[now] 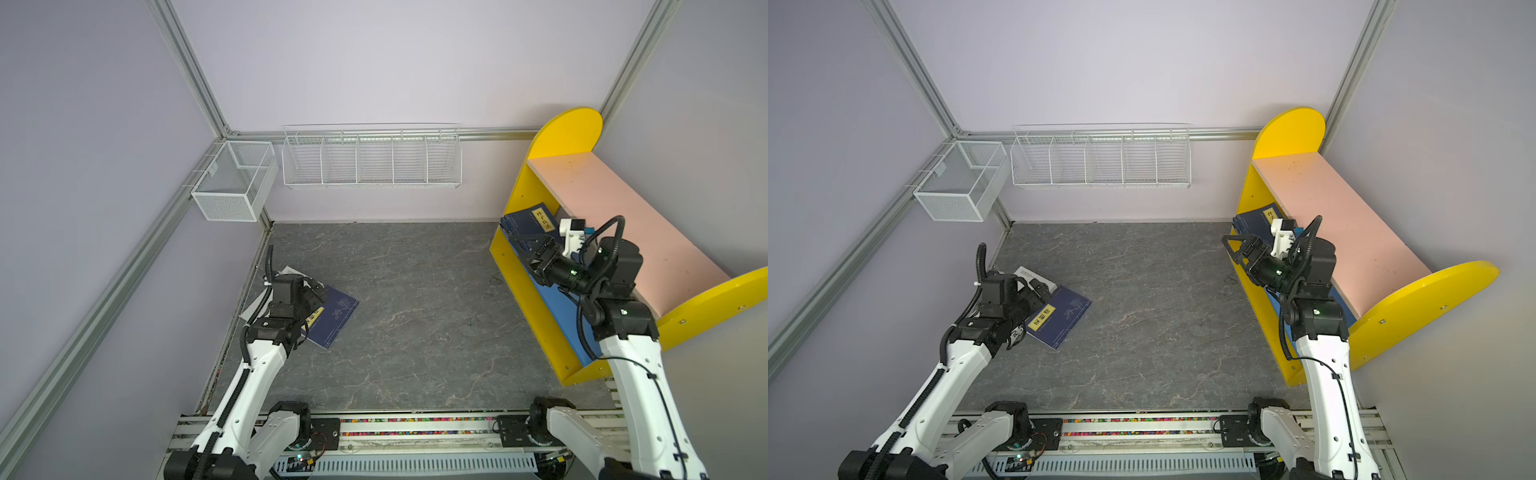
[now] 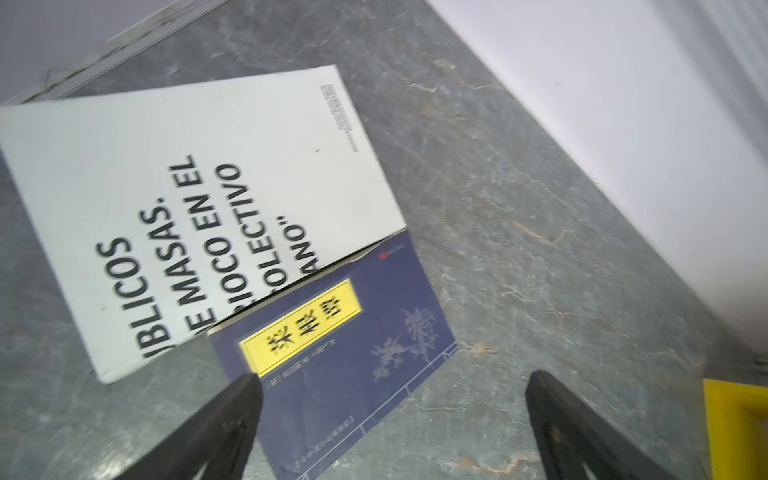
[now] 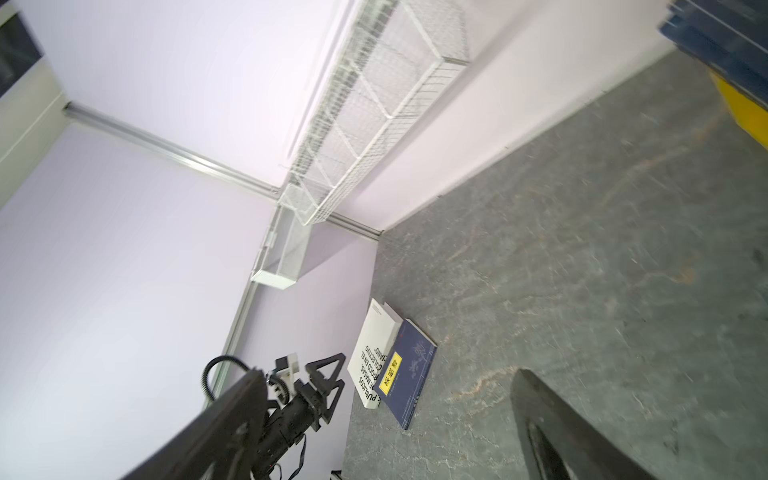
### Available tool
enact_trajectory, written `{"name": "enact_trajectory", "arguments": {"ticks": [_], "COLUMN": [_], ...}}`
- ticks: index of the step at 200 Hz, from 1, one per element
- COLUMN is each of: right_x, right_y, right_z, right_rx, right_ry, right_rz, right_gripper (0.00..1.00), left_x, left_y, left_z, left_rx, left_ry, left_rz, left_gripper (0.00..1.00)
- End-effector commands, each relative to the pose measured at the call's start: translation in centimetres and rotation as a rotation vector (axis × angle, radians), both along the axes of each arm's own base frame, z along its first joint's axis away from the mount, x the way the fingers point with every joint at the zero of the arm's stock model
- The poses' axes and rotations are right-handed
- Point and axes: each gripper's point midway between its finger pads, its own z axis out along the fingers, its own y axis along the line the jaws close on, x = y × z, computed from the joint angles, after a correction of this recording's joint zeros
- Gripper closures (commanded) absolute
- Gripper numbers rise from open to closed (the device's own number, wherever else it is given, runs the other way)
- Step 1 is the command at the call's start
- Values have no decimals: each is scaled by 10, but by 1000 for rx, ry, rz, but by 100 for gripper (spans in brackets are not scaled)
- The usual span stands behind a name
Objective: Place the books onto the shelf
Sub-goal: 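Swing the right gripper toward the yellow-labelled book while the left gripper lowers over it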
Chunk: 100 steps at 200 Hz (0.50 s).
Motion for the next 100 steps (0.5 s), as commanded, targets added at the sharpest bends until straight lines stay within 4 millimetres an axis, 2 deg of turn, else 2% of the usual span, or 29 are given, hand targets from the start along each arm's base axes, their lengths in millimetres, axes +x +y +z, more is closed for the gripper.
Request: {"name": "enact_trajectory", "arguments": {"ticks": [1,22,40,66,75,100], "right_x": [9,15,18,17,12,19], "right_y": [9,14,32,75,100,146], "right_z": [-17,-23,-25,-37,-42,-60], "right_rx": [-40,-40,-43,-163,-202,-322], "right_ry": [15,27,10,-24,-41,-101], "right_rz": [54,90,170,275,341,400], "right_gripper": [5,5,6,6,6,6], "left_x": [-8,-9,-11,-16,-19,-27], "left_y": [11,11,12,16,18,24], "left_z": [-10,-19,-26,-34,-36,-47], "left_rx": [-7,-16,-24,-27,-26,-38], "left_ry": [27,46,60,84,95,126], "left_rz": [55,58,72,91,104,144], "left_gripper": [1,1,1,0,1,1]}}
